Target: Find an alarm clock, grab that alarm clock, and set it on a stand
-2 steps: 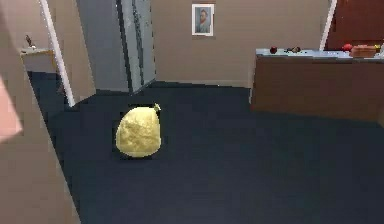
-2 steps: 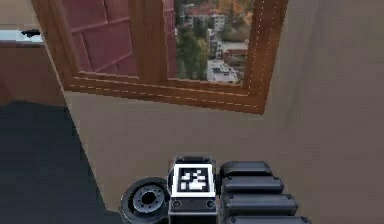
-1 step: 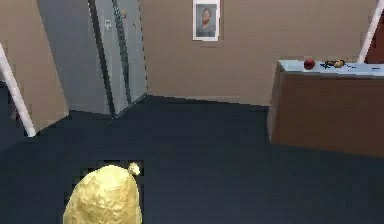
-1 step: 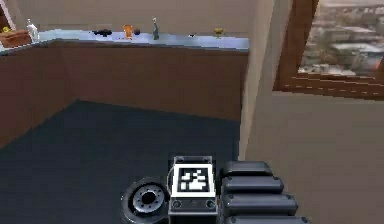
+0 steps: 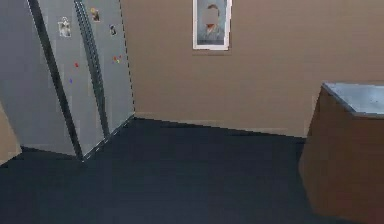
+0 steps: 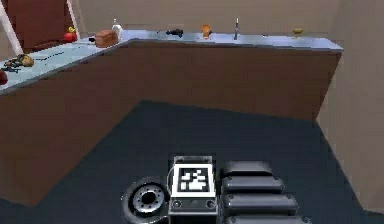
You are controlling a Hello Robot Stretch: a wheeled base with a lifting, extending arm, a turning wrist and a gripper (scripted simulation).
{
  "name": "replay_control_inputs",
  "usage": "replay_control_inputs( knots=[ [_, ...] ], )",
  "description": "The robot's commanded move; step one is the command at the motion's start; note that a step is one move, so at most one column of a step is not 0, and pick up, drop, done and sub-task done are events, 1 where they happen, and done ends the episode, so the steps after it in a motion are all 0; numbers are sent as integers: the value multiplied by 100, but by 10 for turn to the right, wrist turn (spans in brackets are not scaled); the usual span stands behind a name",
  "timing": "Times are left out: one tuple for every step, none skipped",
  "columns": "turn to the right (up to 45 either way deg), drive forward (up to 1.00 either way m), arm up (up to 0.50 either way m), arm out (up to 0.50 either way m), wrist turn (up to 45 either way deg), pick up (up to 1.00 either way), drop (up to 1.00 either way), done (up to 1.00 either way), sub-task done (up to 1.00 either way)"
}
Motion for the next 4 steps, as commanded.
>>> replay_control_inputs(
  knots=[
    [-30, 0, 0, 0, 0, 0, 0, 0, 0],
    [0, 10, 0, 0, 0, 0, 0, 0, 0],
    [450, 0, 0, 0, 0, 0, 0, 0, 0],
    [240, 0, 0, 0, 0, 0, 0, 0, 0]
  ],
)
